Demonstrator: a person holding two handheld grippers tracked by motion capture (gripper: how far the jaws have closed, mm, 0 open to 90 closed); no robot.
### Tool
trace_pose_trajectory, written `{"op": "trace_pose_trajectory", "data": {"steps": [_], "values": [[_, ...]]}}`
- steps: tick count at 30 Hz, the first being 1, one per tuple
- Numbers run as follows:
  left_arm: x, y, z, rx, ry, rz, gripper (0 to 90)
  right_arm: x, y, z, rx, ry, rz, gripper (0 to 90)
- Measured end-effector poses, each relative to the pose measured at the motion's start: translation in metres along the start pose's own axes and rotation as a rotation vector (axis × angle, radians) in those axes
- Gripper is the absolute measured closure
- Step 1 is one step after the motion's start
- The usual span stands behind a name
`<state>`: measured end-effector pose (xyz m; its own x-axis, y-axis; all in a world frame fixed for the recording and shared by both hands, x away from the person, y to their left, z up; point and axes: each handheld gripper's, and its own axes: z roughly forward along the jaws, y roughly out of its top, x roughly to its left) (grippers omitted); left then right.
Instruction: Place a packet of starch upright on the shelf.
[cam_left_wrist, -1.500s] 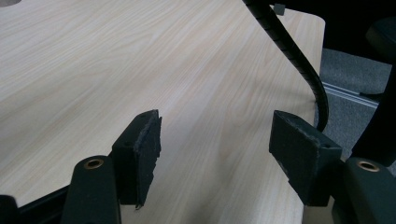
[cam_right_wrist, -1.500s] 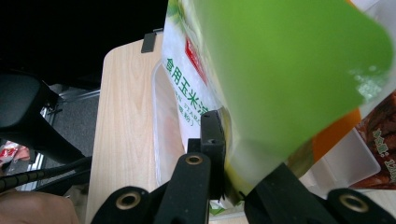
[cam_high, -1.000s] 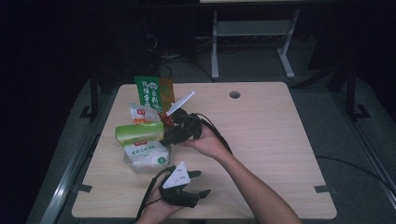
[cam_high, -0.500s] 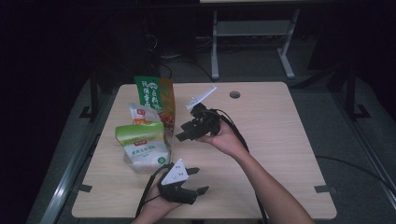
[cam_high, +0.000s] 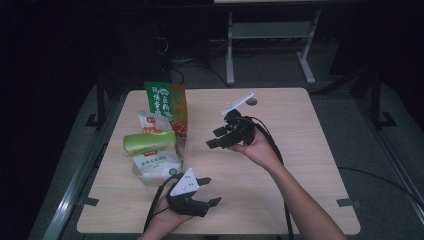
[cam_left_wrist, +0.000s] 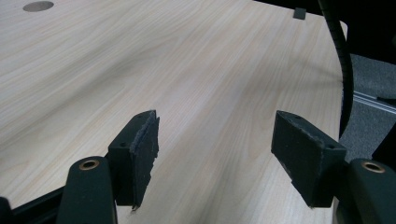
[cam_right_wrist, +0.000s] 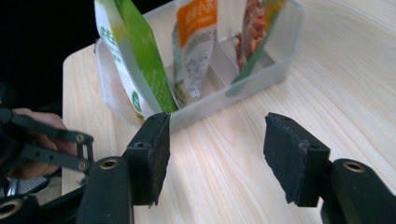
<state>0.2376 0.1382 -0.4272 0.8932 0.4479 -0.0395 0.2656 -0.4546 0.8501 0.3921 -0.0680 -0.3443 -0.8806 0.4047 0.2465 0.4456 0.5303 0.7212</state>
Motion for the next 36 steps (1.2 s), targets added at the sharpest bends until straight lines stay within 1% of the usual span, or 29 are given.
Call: {"op": "trace_pose_trajectory", "data": {"steps": [4,5,6,8,9,15,16,18,19,20,22,23,25,27,28,30,31,34,36], "values": [[0.0,0.0,0.001,-0.002,0.001,-0.003,31.6,-0.005,-0.008,-0.01,-0.003,-0.024,0.012,38.5],[0.001,0.0,0.001,-0.002,0.003,0.007,31.6,-0.006,-0.01,-0.013,-0.005,-0.027,0.017,38.1],[0.0,0.0,0.001,-0.003,0.001,-0.003,31.5,-0.007,-0.013,-0.015,-0.003,-0.034,0.024,37.6],[0.0,0.0,0.001,-0.002,0.002,-0.006,31.6,-0.009,-0.018,-0.019,-0.001,-0.038,0.044,37.5],[0.001,0.0,0.0,0.001,0.003,-0.005,31.5,-0.01,-0.02,-0.021,-0.004,-0.043,0.037,37.2],[0.002,-0.001,0.0,-0.006,0.003,-0.015,31.6,-0.017,-0.039,-0.032,0.002,-0.07,0.065,36.1],[0.002,0.0,0.0,-0.007,0.004,-0.006,31.5,-0.018,-0.042,-0.034,-0.001,-0.07,0.073,36.0],[0.003,0.0,0.0,-0.003,0.003,-0.007,31.5,-0.019,-0.047,-0.037,-0.001,-0.076,0.088,35.7],[0.003,0.0,0.0,-0.002,0.003,-0.011,31.5,-0.02,-0.049,-0.039,-0.004,-0.076,0.086,35.5],[0.003,0.0,0.0,-0.002,0.005,-0.01,31.5,-0.02,-0.051,-0.04,0.007,-0.08,0.095,35.1],[0.003,0.0,-0.001,-0.001,0.005,-0.01,31.5,-0.021,-0.055,-0.043,-0.003,-0.09,0.092,35.2],[0.003,0.0,-0.001,0.002,0.006,-0.01,31.5,-0.021,-0.057,-0.045,-0.002,-0.09,0.1,35.1],[0.003,0.0,-0.001,0.001,0.007,-0.012,31.5,-0.022,-0.061,-0.047,-0.005,-0.099,0.091,34.8],[0.003,0.0,-0.001,-0.002,0.009,-0.014,31.5,-0.021,-0.066,-0.05,-0.003,-0.103,0.111,34.6],[0.004,0.0,-0.002,0.0,0.009,-0.007,31.5,-0.02,-0.069,-0.051,0.0,-0.109,0.112,34.4],[0.004,0.0,-0.002,-0.001,0.01,-0.009,31.5,-0.02,-0.074,-0.053,0.0,-0.114,0.109,34.0],[0.004,0.0,-0.002,0.0,0.011,-0.007,31.5,-0.019,-0.077,-0.054,0.0,-0.115,0.118,34.0],[0.004,0.0,-0.002,-0.002,0.012,-0.01,31.5,-0.019,-0.087,-0.056,0.012,-0.125,0.127,33.4],[0.004,0.0,-0.002,-0.005,0.011,-0.014,31.5,-0.019,-0.093,-0.058,0.004,-0.123,0.135,33.4]]}}
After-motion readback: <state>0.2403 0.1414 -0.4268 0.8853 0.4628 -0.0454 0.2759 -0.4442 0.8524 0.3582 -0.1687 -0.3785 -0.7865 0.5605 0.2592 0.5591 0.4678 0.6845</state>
